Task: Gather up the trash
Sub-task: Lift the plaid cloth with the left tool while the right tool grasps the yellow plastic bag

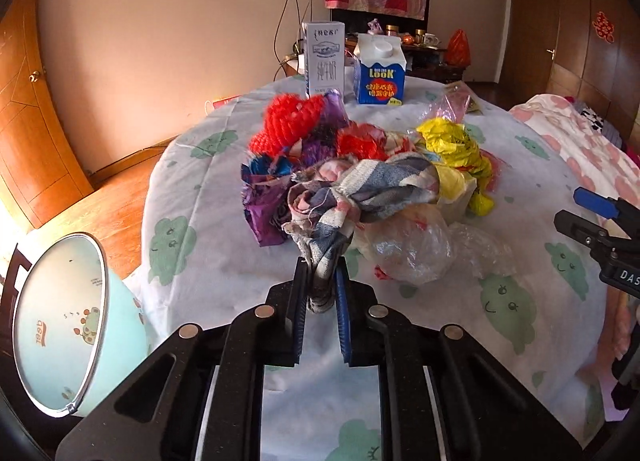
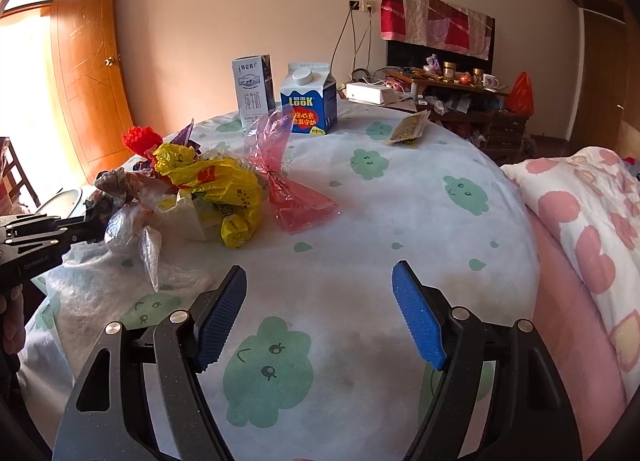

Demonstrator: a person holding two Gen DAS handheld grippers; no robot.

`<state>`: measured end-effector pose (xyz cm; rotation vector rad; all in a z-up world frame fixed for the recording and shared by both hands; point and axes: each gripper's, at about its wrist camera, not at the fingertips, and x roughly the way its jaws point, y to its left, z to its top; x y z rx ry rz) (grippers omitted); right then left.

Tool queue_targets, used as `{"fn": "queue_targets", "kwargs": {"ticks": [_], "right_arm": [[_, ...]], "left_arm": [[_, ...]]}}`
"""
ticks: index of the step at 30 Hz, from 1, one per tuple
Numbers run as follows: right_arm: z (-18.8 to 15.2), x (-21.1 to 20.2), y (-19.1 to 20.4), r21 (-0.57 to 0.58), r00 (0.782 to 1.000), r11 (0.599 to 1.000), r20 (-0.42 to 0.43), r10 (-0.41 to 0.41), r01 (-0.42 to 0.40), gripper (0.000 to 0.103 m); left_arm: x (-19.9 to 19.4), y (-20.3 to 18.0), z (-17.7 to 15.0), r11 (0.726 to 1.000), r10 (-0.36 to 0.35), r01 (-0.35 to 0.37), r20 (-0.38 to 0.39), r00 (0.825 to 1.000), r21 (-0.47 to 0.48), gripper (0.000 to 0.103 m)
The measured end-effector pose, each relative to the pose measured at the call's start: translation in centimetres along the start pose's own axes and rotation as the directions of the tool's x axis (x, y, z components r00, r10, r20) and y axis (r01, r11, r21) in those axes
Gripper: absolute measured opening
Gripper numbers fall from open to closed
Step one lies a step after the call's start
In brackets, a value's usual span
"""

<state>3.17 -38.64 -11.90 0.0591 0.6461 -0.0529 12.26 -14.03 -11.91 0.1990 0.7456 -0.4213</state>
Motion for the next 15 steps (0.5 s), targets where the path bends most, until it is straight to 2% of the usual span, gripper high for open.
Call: {"fn": "queue_targets", "kwargs": {"ticks": [6,9,13,15], "right_arm": [[1.3,0.1,1.9,-0.042,1.000,0.999,0.013,0.018,-0.017,0.075],[2.3,1.3,3.2,-0.077,1.000,0.997,-0.015,0.025,-0.026,0.073],[3.7,3.2,4.4,-0.099,0.997,0.994,-0.075,0.035,-0.042,0.061],[4.4,4.2,4.8,-0.106,0.995,0.994,-0.093,0.025,-0.035,0.060]], "left_arm": [[-3.1,2.6,0.1,0.998,0.049,-0.047,0.052,0.997,-0.034,0.013],[-3.9,3.8,-0.1,0.996,0.086,-0.083,0.066,0.994,-0.044,0.013],[-4.2,5.6,-0.8,0.991,0.120,-0.116,0.052,0.991,-0.069,0.013],[-4.3,6.4,-1.3,0.989,0.134,-0.130,0.043,0.990,-0.077,0.013]]}}
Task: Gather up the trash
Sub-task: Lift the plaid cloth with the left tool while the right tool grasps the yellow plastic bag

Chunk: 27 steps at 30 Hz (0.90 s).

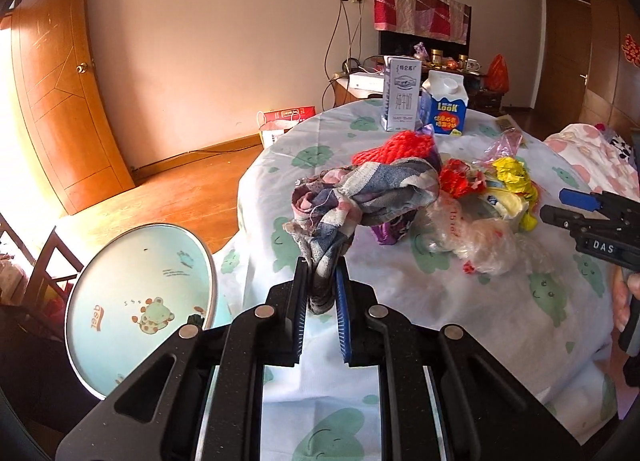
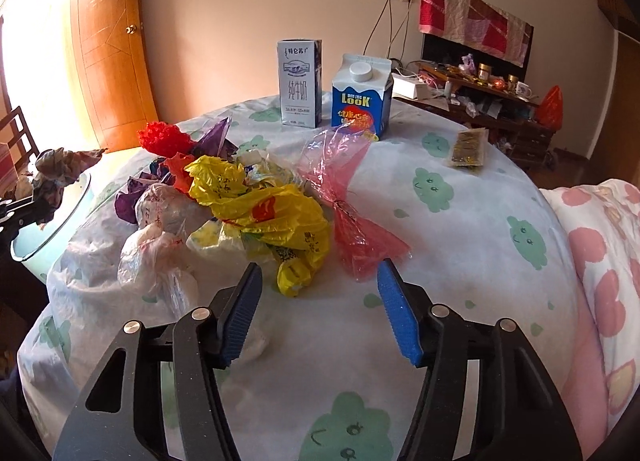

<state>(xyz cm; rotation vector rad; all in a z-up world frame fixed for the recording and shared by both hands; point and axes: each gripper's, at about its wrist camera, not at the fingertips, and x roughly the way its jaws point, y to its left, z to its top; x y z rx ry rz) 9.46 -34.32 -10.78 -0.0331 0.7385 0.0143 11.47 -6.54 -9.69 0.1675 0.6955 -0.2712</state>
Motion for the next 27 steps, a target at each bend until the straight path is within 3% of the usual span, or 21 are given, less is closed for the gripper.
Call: {"fn": "queue_targets", "kwargs": {"ticks": [3,4,6,11,22,24,25,26,27], "right_arm": [[0.9,1.8,0.0,-0.004,0.998,1.000,-0.055,0.005,-0.005,0.060],[1.1,2.4,-0.1,0.004,0.997,1.000,-0.072,0.023,-0.022,0.055],[1.4,3.1,-0.1,0.004,0.996,1.000,-0.082,0.023,-0.023,0.044],[1.4,2.8,0.2,-0.011,0.997,0.999,-0.064,0.043,-0.044,0.002],[1.9,0.3,0.9,-0.043,0.999,0.999,0.014,0.033,-0.032,0.001],[1.9,0.6,0.5,-0.042,1.000,0.999,0.012,0.011,-0.011,0.009],[1.9,0.8,0.1,-0.032,1.000,0.999,0.000,0.012,-0.012,0.028],[1.8,1.3,-0.3,-0.011,1.000,1.000,-0.013,0.013,-0.013,0.034],[1.8,1.5,-0.6,-0.001,1.000,1.000,-0.025,0.014,-0.014,0.034]], "left_arm": [[0.1,1.4,-0.6,1.000,0.015,-0.015,-0.013,1.000,-0.014,0.013],[0.3,1.6,-0.7,1.000,0.020,-0.020,-0.017,1.000,-0.018,0.013],[0.3,2.1,-0.9,0.999,0.021,-0.021,-0.020,1.000,-0.025,0.013],[0.2,2.7,-1.0,0.999,0.022,-0.022,-0.019,1.000,-0.035,0.013],[-1.1,3.8,-1.4,0.998,0.039,-0.039,-0.001,0.999,-0.041,0.013],[-1.1,4.2,-1.6,0.998,0.046,-0.046,-0.005,0.999,-0.041,0.013],[-1.0,4.3,-1.7,0.998,0.049,-0.049,-0.009,0.999,-0.042,0.013],[-0.8,4.5,-1.9,0.997,0.055,-0.056,-0.014,0.998,-0.044,0.013],[-0.5,4.7,-2.1,0.997,0.064,-0.065,-0.021,0.998,-0.047,0.013]]}}
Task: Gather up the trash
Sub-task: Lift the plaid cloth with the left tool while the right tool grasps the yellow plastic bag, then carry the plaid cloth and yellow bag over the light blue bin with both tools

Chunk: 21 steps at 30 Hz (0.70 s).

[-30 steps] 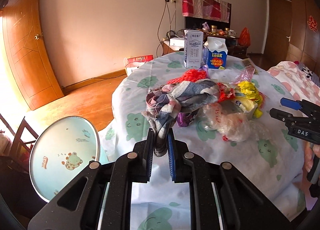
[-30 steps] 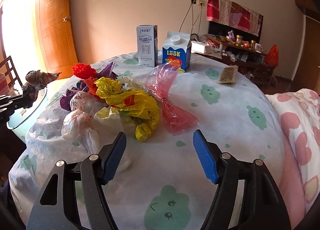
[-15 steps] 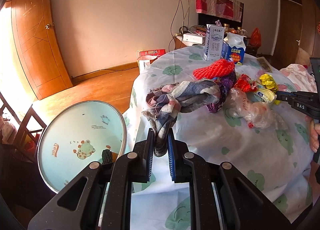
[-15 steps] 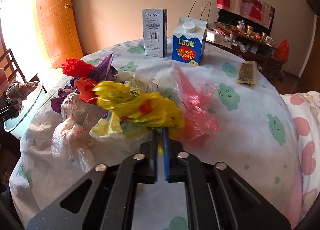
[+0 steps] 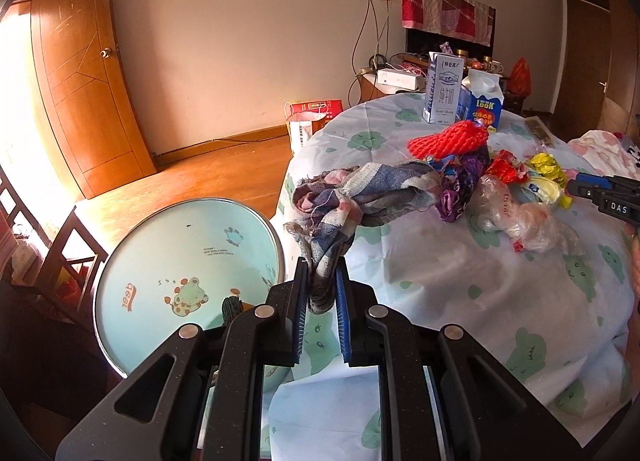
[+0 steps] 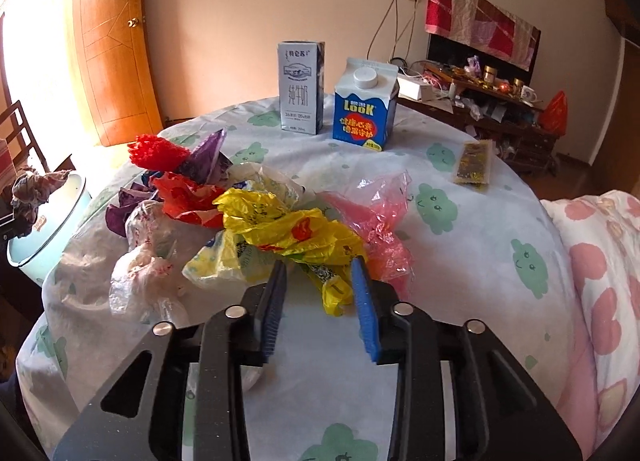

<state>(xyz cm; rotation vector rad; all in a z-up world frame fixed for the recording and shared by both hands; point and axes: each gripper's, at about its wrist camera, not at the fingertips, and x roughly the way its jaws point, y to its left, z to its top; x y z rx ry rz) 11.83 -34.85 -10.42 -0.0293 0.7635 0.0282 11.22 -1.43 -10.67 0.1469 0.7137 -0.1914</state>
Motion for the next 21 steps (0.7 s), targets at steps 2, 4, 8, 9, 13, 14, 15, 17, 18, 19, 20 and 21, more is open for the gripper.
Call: {"fn": "queue_targets", "kwargs": {"ticks": [2,4,8,9,13,14,15,17,18,19,20,21], "right_arm": [[0.0,0.9,-0.5,0.025,0.999,1.000,-0.039,0.009,-0.008,0.034],[0.0,1.6,-0.9,0.050,0.998,0.999,-0.064,0.020,-0.017,0.034],[0.2,3.3,-1.4,0.079,0.993,0.997,-0.116,0.031,-0.022,0.034],[0.3,3.7,-1.6,0.094,0.989,0.995,-0.136,0.049,-0.036,0.032],[-0.1,3.4,-1.6,0.085,0.991,0.996,-0.128,0.034,-0.023,0.019],[-0.2,3.0,-1.5,0.082,0.993,0.996,-0.116,0.029,-0.020,0.018],[-0.3,2.6,-1.4,0.075,0.995,0.997,-0.100,0.019,-0.012,0.018],[-0.3,1.5,-1.0,0.059,0.998,0.998,-0.064,-0.002,0.006,0.018],[-0.1,0.8,-0.8,0.048,0.999,0.999,-0.042,-0.016,0.018,0.018],[0.1,0.3,-0.6,0.038,0.999,0.999,-0.023,-0.029,0.030,0.018],[0.3,-0.3,-0.3,0.030,0.999,0.999,-0.002,-0.042,0.042,0.018],[0.6,-1.1,0.1,0.018,0.998,0.999,0.025,-0.051,0.051,0.018]], "left_arm": [[0.6,0.6,-0.3,1.000,0.010,-0.010,-0.017,1.000,-0.016,0.013],[0.9,0.9,-0.6,1.000,0.018,-0.019,-0.024,1.000,-0.019,0.013],[1.0,1.0,-0.7,1.000,0.019,-0.020,-0.027,0.999,-0.020,0.013],[1.0,1.1,-0.7,1.000,0.018,-0.018,-0.026,1.000,-0.021,0.013],[0.6,1.3,-0.6,1.000,0.018,-0.018,-0.016,1.000,-0.023,0.013],[0.5,1.2,-0.5,1.000,0.020,-0.020,-0.013,1.000,-0.022,0.013],[0.3,1.3,-0.4,1.000,0.023,-0.023,-0.009,1.000,-0.021,0.013],[-0.1,1.4,-0.4,0.999,0.033,-0.033,0.000,0.999,-0.014,0.013],[-0.3,1.4,-0.4,0.999,0.041,-0.041,0.006,0.999,-0.007,0.013],[-0.5,1.4,-0.4,0.999,0.049,-0.049,0.012,0.999,-0.003,0.013],[-0.7,1.6,-0.3,0.998,0.055,-0.055,0.016,0.998,-0.001,0.013],[-0.9,1.7,-0.3,0.998,0.058,-0.058,0.017,0.998,-0.003,0.013]]}}
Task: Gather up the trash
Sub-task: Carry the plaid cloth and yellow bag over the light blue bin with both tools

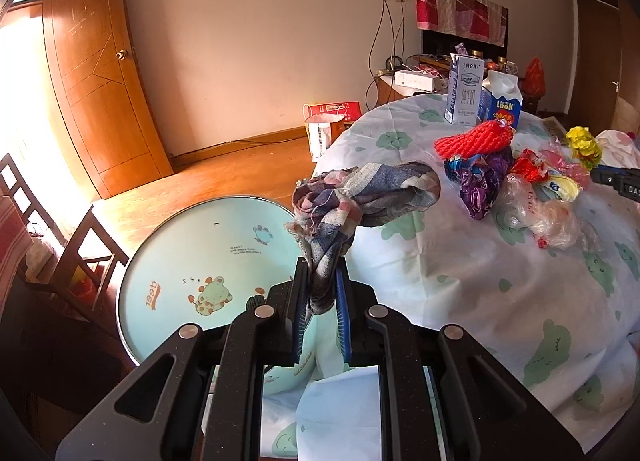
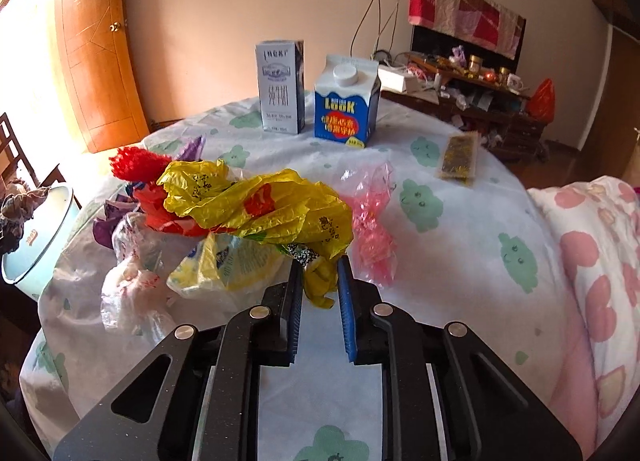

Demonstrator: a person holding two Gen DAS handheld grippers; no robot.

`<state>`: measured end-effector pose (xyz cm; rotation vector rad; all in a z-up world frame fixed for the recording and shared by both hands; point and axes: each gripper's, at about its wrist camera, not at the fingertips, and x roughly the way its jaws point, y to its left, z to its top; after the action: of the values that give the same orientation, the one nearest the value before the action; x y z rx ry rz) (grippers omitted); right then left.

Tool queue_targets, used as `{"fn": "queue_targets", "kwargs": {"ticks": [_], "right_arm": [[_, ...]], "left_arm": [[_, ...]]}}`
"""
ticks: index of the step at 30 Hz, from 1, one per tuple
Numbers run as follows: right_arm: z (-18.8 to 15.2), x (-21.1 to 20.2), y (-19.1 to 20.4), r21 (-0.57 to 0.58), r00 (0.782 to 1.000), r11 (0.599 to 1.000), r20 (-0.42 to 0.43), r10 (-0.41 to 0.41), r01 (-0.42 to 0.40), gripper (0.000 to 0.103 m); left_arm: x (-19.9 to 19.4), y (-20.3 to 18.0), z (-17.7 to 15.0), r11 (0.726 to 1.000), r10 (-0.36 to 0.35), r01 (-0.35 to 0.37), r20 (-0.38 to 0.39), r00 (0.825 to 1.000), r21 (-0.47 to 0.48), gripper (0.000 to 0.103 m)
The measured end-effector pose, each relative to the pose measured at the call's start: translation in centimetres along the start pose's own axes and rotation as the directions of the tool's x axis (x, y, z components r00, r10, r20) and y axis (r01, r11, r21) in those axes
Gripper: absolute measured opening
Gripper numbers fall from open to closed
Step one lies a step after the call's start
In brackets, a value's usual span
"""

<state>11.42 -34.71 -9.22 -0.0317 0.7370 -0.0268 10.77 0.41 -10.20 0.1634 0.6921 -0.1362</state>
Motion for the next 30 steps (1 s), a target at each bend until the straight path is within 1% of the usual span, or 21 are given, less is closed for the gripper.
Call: {"fn": "queue_targets", "kwargs": {"ticks": [3,7,14,18,24,30], "right_arm": [[0.7,-1.1,1.4,-0.035,0.999,0.999,0.036,0.002,-0.001,0.018],[1.6,-1.5,3.7,-0.076,0.998,0.997,0.052,0.034,-0.030,0.018],[2.7,-1.2,9.6,-0.162,0.993,0.982,0.051,0.110,-0.101,0.018],[3.3,-0.4,13.0,-0.213,0.989,0.969,0.043,0.139,-0.127,0.018],[4.1,0.5,16.8,-0.259,0.984,0.953,0.038,0.173,-0.158,0.018],[5.1,1.1,19.6,-0.291,0.979,0.939,0.040,0.201,-0.181,0.018]], "left_arm": [[-0.3,0.5,0.1,1.000,0.011,-0.011,0.004,1.000,-0.007,0.013],[-0.6,1.3,0.0,1.000,0.027,-0.027,0.005,1.000,-0.014,0.013],[-0.6,3.4,-0.7,0.997,0.061,-0.061,-0.014,0.998,-0.039,0.013],[-0.7,4.8,-1.2,0.995,0.080,-0.081,-0.024,0.997,-0.054,0.013],[-0.9,6.8,-1.5,0.990,0.111,-0.113,-0.027,0.993,-0.079,0.013],[-0.8,8.4,-1.8,0.985,0.138,-0.141,-0.036,0.990,-0.100,0.013]]}}
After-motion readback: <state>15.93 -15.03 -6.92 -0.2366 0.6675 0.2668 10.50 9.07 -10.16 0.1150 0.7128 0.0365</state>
